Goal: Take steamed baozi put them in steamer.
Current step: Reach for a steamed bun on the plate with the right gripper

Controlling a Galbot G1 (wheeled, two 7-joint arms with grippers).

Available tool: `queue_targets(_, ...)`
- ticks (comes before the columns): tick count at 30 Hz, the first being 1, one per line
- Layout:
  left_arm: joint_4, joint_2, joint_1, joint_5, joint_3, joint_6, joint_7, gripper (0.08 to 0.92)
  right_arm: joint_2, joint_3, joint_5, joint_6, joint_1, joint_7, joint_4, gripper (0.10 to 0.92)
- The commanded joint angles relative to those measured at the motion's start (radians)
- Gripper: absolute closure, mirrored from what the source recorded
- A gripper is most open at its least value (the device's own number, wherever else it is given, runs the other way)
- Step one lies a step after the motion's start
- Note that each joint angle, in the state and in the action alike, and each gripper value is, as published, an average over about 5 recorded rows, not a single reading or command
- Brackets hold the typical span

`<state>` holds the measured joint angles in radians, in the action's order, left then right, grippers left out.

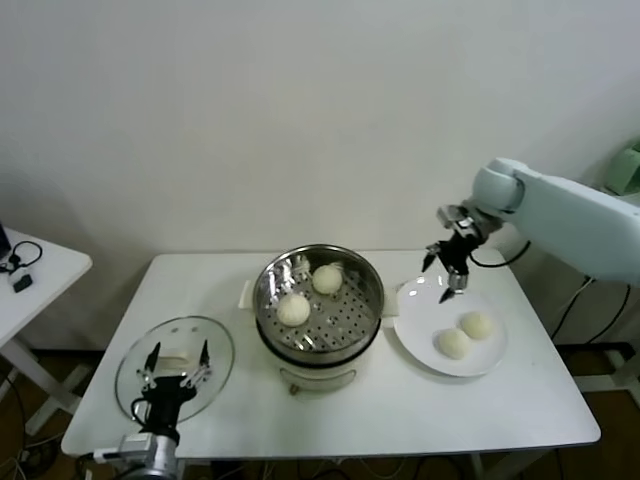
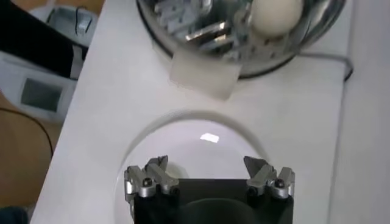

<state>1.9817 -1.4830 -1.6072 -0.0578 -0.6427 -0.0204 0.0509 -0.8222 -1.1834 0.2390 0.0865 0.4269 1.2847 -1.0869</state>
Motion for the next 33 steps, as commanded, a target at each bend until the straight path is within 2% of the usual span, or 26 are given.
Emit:
queue_targets(1,-0.006,-0.001,-0.003,-0.005,-0.004,0.003,0.005,0.177,0.072,0.152,-0.197,-0.026,-0.249,0.005,0.017,0.203)
queue_targets(19,-0.026,0.005,-0.007,-0.007,-0.007,0.004,0.012,0.177,0.011,0.266,-0.294,-0.059,-0.405,-0.114,0.117,0.203)
queue_targets(33,-0.027,0.003,-0.008,-0.009,-0.007,0.003,0.013,0.177,-0.038,0.266,-0.321,-0.059,-0.397,-0.102,0.154,0.207)
